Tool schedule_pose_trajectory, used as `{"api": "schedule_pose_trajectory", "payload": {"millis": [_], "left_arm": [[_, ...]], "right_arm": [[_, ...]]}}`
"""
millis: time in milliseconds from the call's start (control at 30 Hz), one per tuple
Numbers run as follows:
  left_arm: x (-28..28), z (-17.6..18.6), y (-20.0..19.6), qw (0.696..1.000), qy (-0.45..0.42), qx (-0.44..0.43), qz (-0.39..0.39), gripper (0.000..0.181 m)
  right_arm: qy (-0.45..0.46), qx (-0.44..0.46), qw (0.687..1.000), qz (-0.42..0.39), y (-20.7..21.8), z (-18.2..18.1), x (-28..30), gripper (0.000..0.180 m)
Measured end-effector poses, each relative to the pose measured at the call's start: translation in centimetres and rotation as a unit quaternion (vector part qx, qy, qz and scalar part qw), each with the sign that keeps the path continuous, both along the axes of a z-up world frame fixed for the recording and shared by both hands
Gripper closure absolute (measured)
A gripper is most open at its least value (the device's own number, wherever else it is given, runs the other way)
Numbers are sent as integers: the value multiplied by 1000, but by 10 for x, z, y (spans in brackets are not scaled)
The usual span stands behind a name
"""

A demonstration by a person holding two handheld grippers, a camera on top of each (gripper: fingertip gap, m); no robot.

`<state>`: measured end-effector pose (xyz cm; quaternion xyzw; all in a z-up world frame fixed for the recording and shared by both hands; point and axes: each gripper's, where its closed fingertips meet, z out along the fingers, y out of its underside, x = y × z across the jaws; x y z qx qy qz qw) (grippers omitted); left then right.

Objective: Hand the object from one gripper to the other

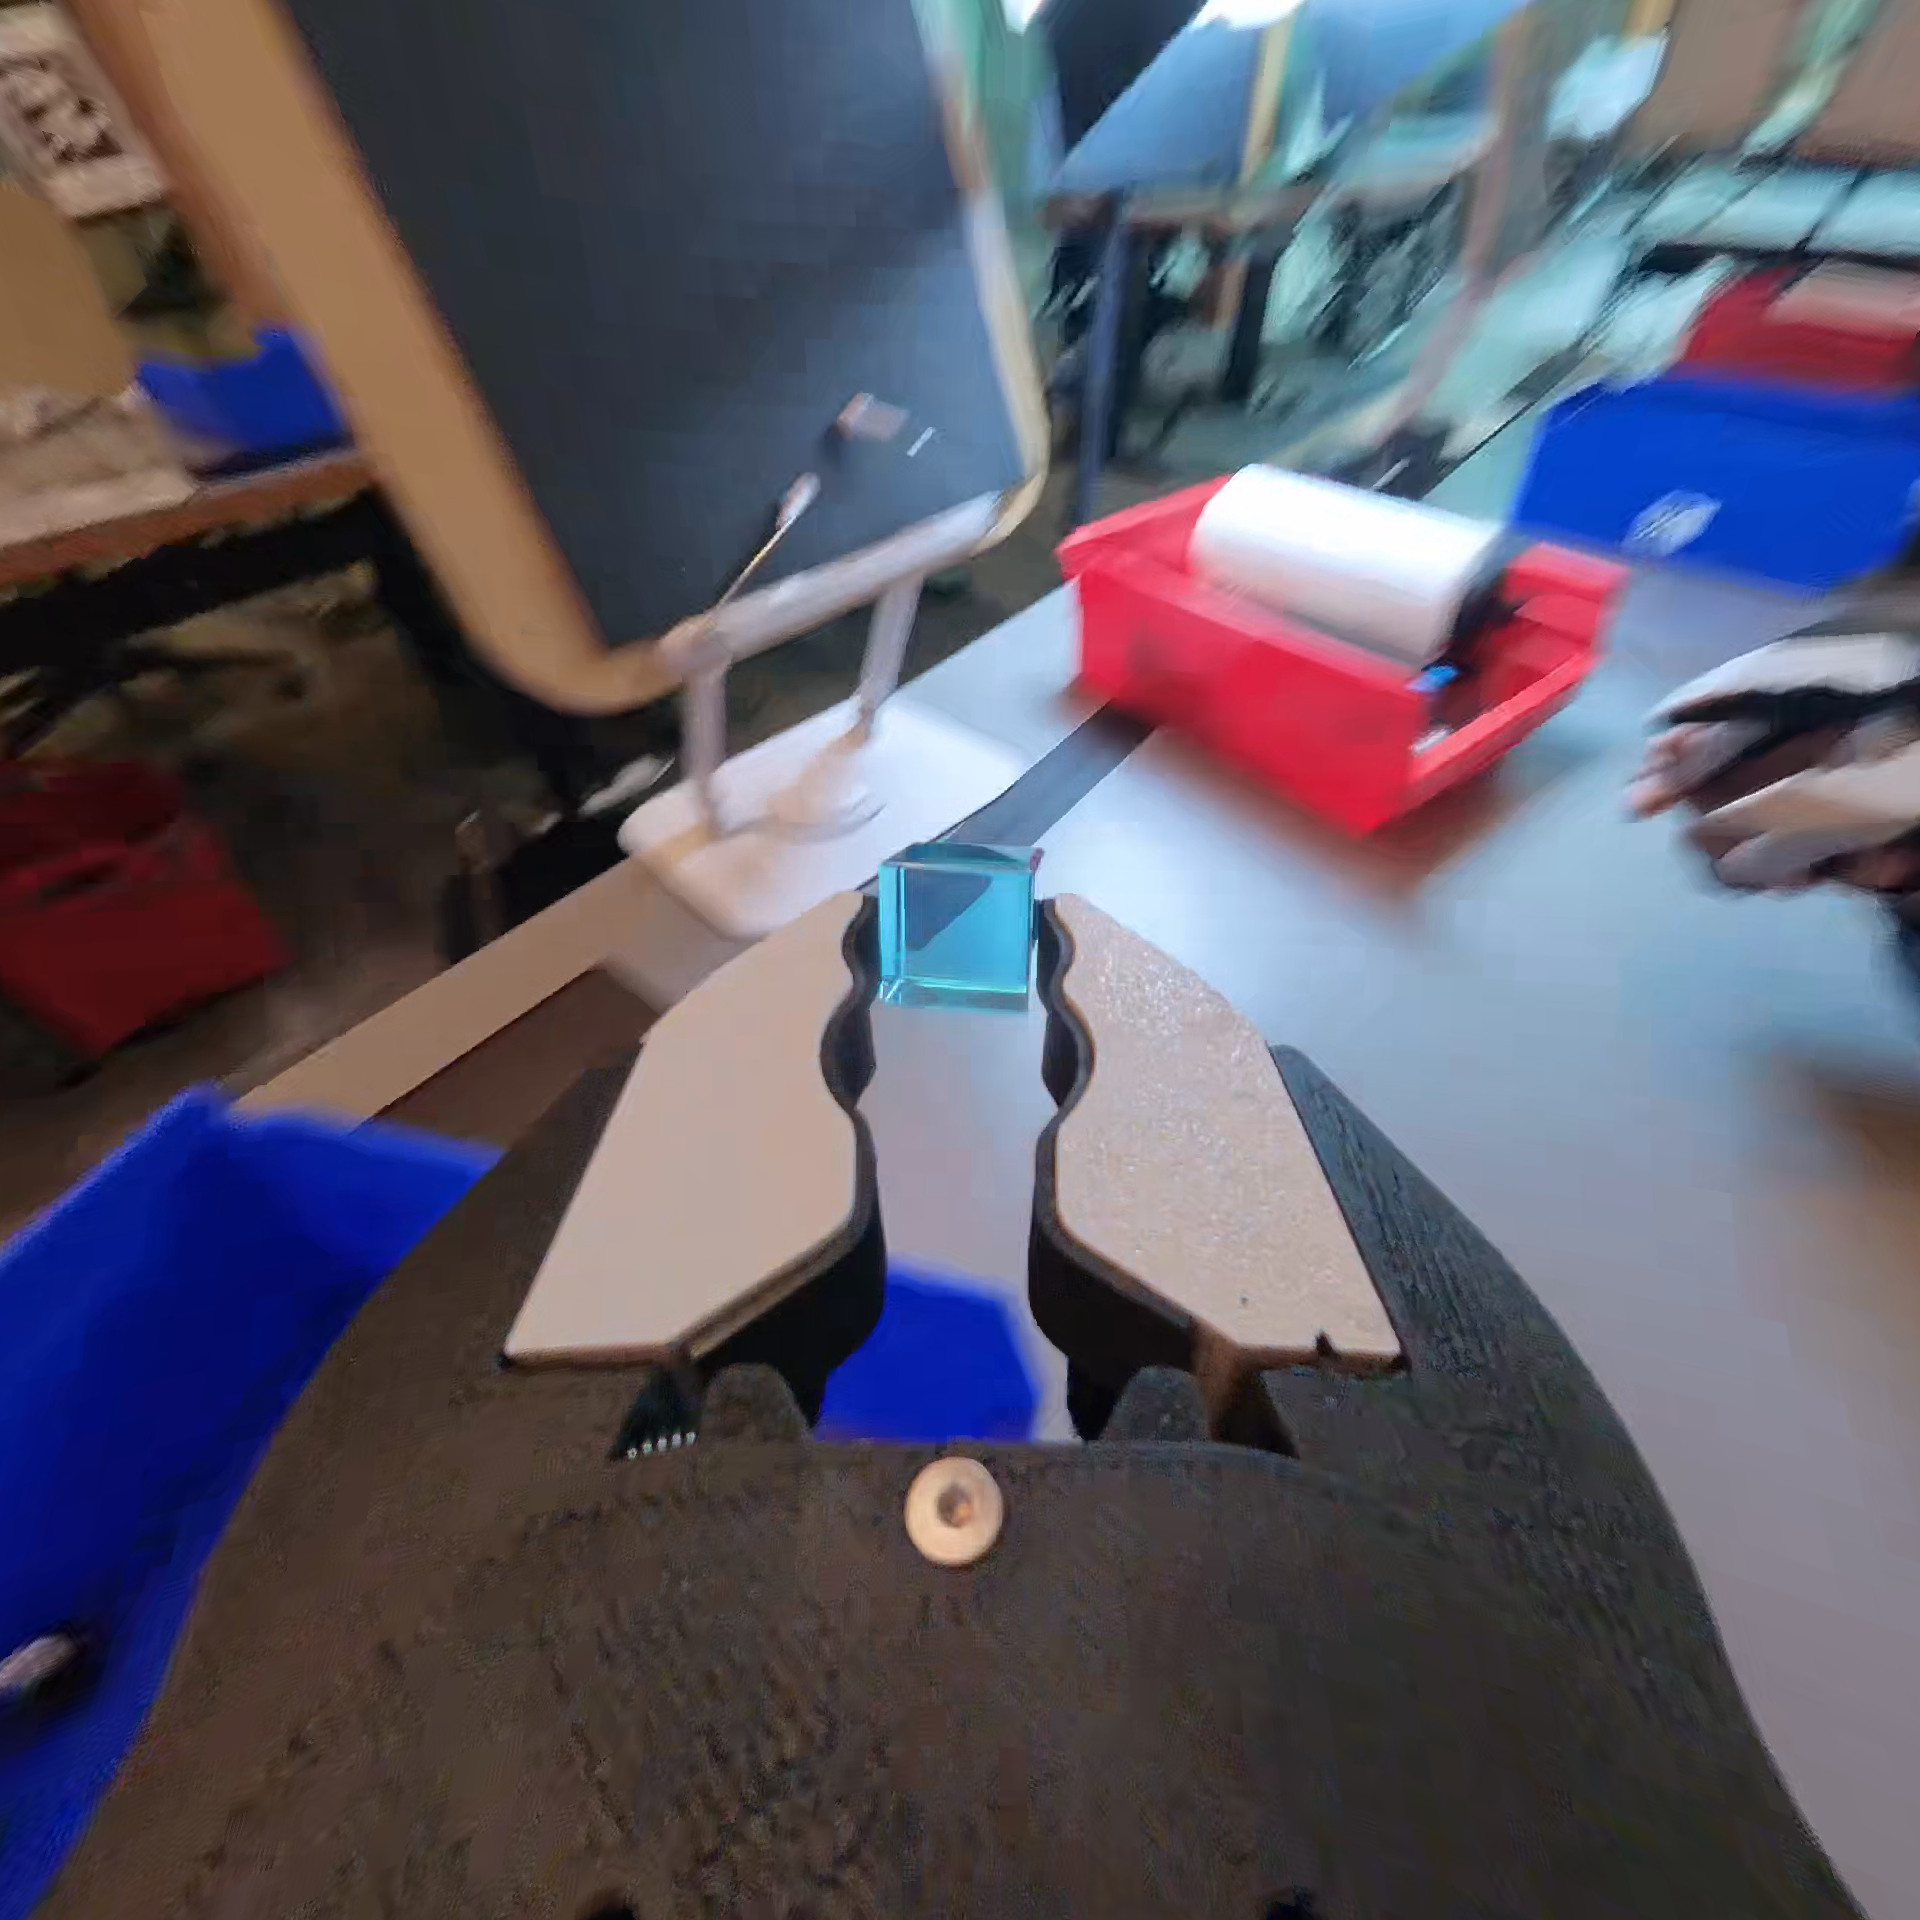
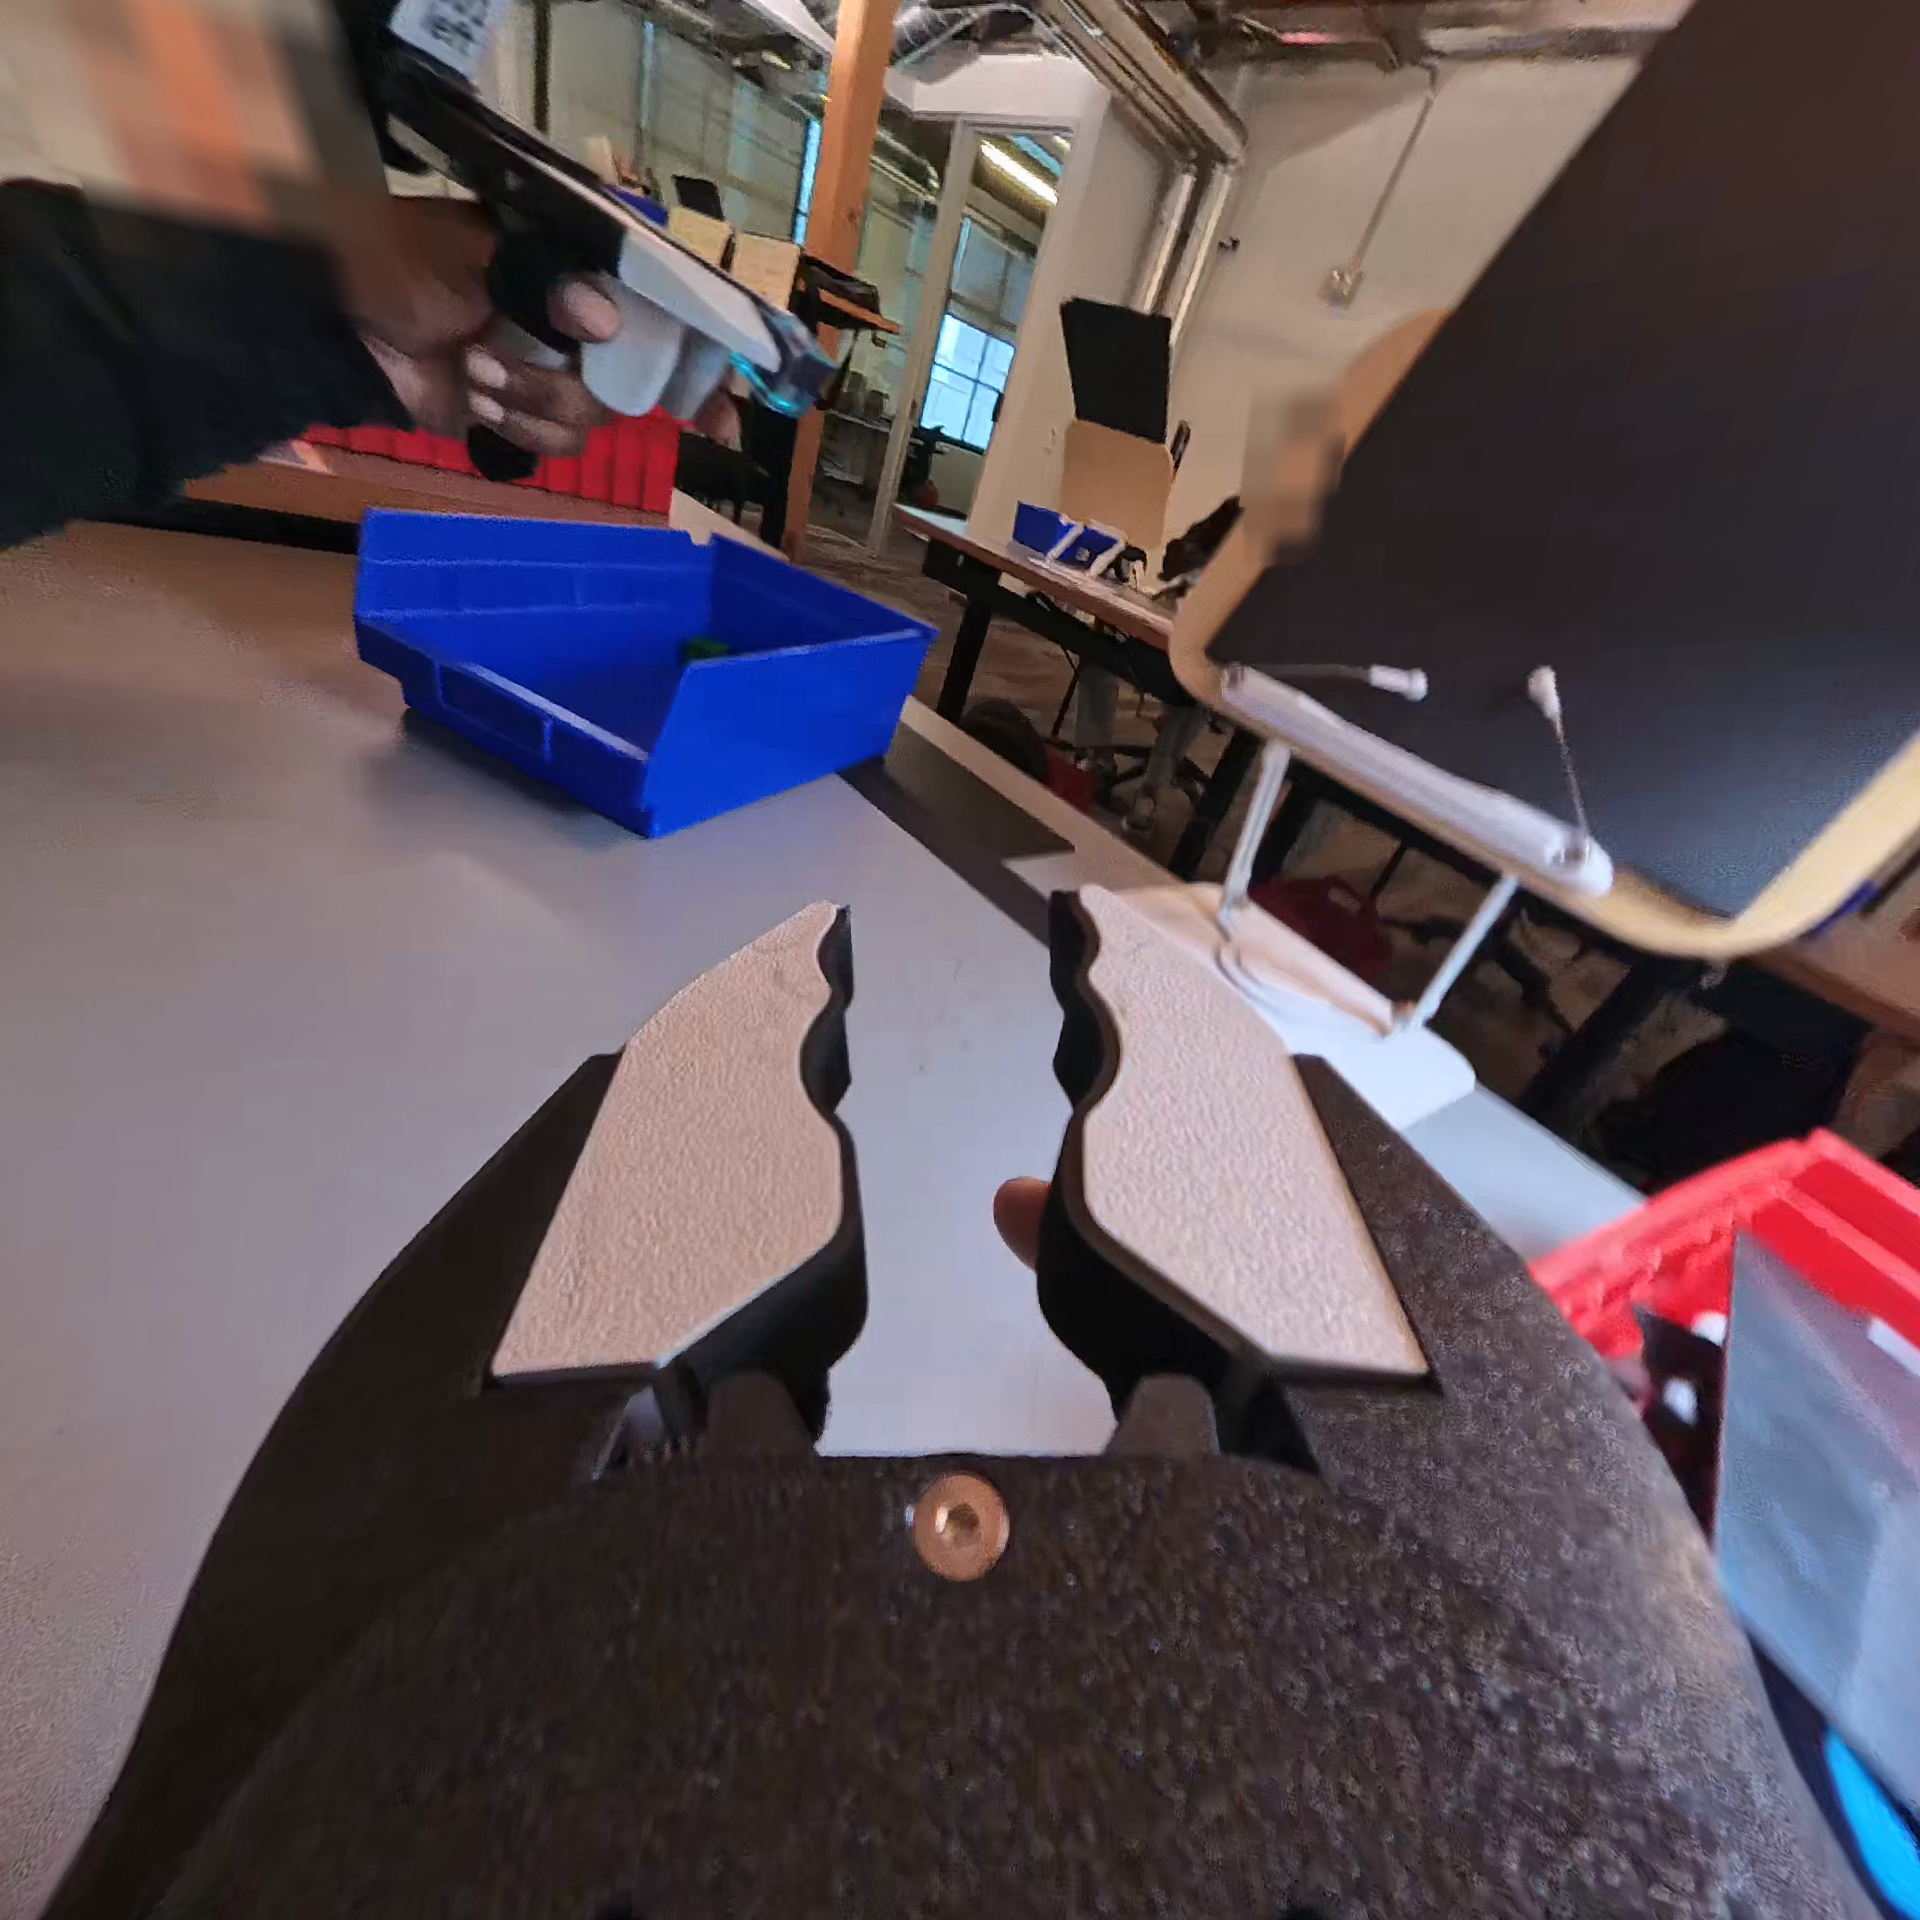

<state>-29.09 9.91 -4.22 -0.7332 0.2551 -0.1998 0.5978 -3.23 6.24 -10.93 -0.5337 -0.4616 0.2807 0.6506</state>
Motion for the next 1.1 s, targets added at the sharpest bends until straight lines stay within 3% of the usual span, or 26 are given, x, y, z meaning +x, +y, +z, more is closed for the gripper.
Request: {"api": "schedule_pose_trajectory", "payload": {"millis": [33,200,367,500,667,767,900,1100], "left_arm": [[25,11,-8,999,-29,12,-32,152],[140,49,-49,971,-137,15,-197,152],[191,38,-74,949,-160,-36,-270,152],[204,23,-78,931,-187,-89,-302,152],[210,12,-77,909,-224,-147,-319,152],[213,14,-81,911,-218,-129,-326,152],[209,30,-90,940,-148,7,-308,135],[208,22,-98,953,46,159,-252,130]], "right_arm": [[-4,25,1000,8,-6,16,-11,143],[-80,190,978,24,-30,82,-61,126],[-122,294,948,8,-29,90,-69,118],[-113,360,926,3,-35,83,-68,143],[-117,353,928,6,-36,79,-67,152],[-95,285,953,47,-41,80,-64,152],[-5,93,988,120,-42,95,-57,152],[2,-163,956,243,-54,88,-53,152]]}}
